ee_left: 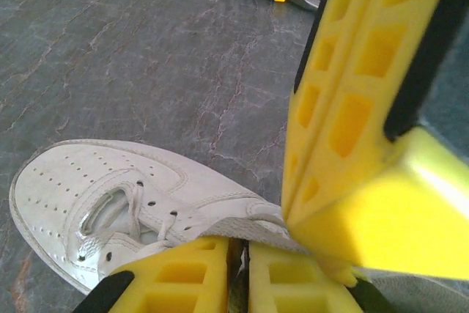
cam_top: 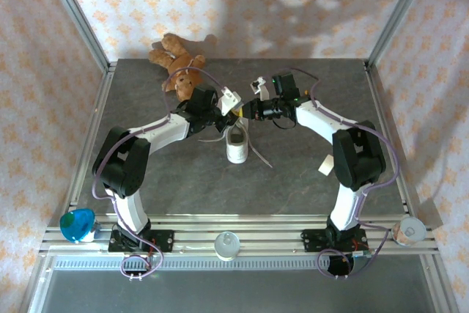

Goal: Tie the shoes

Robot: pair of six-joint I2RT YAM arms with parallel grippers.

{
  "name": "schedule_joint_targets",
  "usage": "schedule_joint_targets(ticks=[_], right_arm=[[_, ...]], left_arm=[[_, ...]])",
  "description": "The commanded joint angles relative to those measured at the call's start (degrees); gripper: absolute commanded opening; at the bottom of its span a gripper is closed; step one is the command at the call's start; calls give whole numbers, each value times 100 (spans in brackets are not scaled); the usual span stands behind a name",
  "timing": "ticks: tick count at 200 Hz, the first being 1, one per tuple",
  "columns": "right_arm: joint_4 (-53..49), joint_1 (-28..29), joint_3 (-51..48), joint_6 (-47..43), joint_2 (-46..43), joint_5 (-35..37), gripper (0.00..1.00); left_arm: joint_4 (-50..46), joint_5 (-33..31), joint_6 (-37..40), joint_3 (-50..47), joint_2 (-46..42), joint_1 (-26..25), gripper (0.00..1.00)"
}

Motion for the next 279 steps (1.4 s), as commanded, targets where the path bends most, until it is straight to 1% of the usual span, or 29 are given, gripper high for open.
schedule_joint_targets(ticks=[1,11,23,59,71,83,151,187,236,260,279], right_arm=[[-123,2,29,-59,13,-90,3],[-120,3,30,-61,34,-127,0],[-121,2,12,-63,66,-169,0],[-55,9,-102,-54,139,-196,0],[-20,2,-143,-50,153,-205,0],[58,9,-203,-32,162,-233,0],[227,4,-383,38,213,-200,0],[262,3,-427,32,195,-136,0],[339,6,-462,61,209,-152,0],[323,9,-480,55,174,-150,0],[317,3,-494,50,137,-140,0]], left_arm=[[-48,-9,-32,31,73,26,9],[-57,8,-27,24,78,26,5],[-59,18,-39,19,91,32,0],[-117,28,-147,-5,5,36,0],[-114,11,-227,-36,-65,34,8],[-149,-15,-268,-66,-129,34,13],[-364,-113,-434,-166,-381,45,13],[-465,-149,-506,-189,-567,59,19],[-580,-165,-722,-185,-707,96,23],[-472,-229,-1090,-267,-918,182,24],[-412,-426,-1728,-330,-1094,273,25]])
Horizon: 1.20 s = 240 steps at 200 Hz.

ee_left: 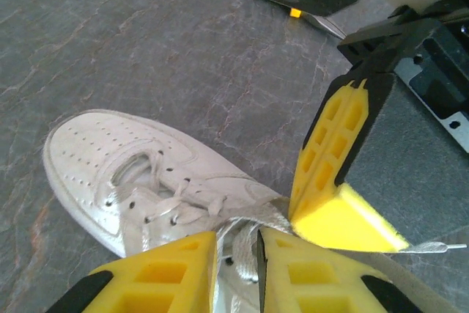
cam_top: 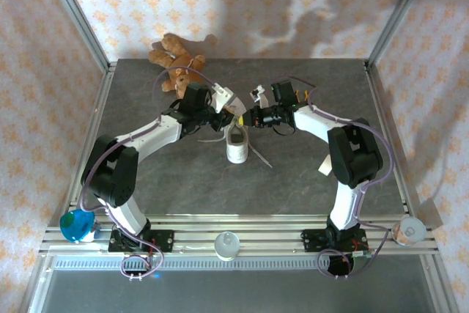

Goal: Tie the shoes

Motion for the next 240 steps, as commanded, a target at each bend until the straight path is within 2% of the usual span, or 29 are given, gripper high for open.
schedule_joint_targets(ticks=[1,37,66,100,146,240], right_arm=[[-3,7,-78,22,-62,35,0],[42,9,-75,115,-138,12,6],[184,10,-84,227,-168,-32,8],[245,13,-109,279,-186,-73,11],[315,12,-181,313,-287,-118,13],[379,20,-216,306,-395,-173,7]], left_arm=[[-23,-271,-841,-99,-404,135,25],[-736,-564,-2365,248,-295,182,29],[-605,-457,-3398,197,-93,105,32],[-1080,-656,-3728,583,149,-68,38],[-2038,-888,-3948,1299,581,-238,40],[-2154,-694,-4258,1576,933,-267,40]])
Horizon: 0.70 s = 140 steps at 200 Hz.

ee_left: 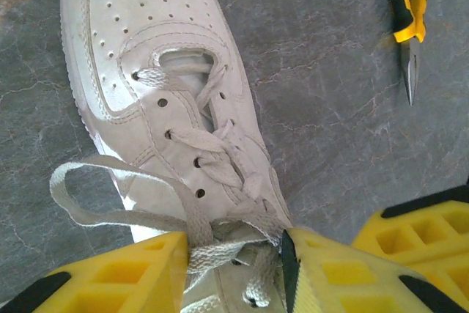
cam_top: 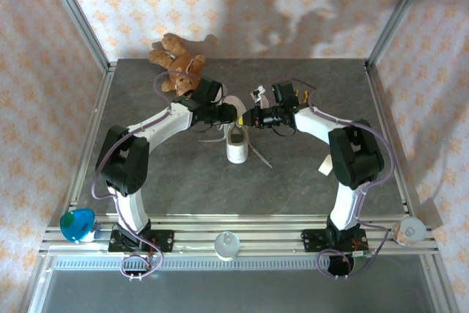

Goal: Tie the shoes

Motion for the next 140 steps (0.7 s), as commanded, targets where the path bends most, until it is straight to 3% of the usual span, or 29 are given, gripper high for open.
schedule_joint_targets(ticks=[1,24,75,140], right_arm=[[114,22,-50,-15,-297,-81,7],[106,16,-50,-23,-282,-112,6],[-60,16,35,-84,-360,19,9],[-179,-74,103,87,-524,273,26]], left_arm=[[-206,18,-150,194,61,-39,40],[-174,42,-172,180,66,-39,38],[33,104,-173,-41,71,-41,23],[207,141,-171,-231,17,-32,21]])
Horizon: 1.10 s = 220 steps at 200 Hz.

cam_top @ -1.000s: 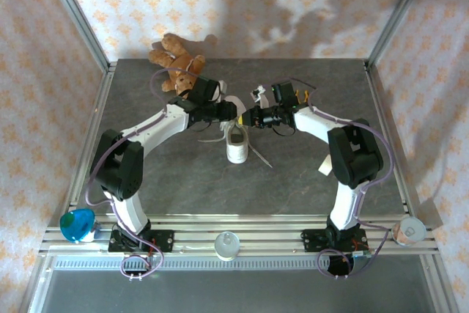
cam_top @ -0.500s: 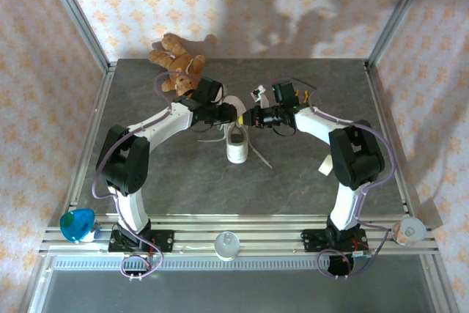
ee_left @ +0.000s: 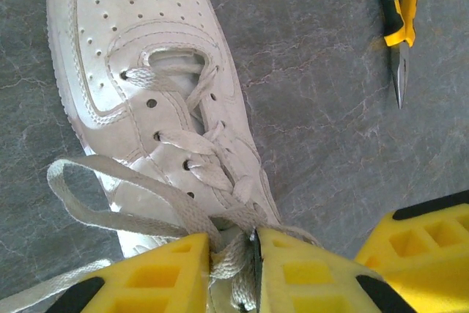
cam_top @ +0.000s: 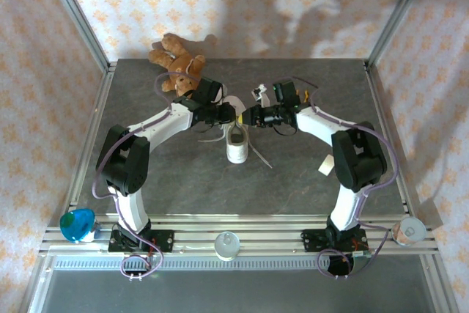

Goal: Tie the shoes

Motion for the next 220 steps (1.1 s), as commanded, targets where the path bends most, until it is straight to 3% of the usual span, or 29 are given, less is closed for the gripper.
schedule_joint_targets(ticks=[1,35,90,220], right_arm=[[-40,-71,104,58,-311,180,26],[-116,-233,238,283,-404,267,27],[-1387,-243,1047,18,-59,759,22],[-1978,107,1666,-111,737,608,25]], left_arm=[[55,21,-32,-172,9,-29,21],[89,39,-5,-191,0,-35,21],[119,48,11,-216,-9,-40,20],[132,47,6,-208,-1,-65,20]])
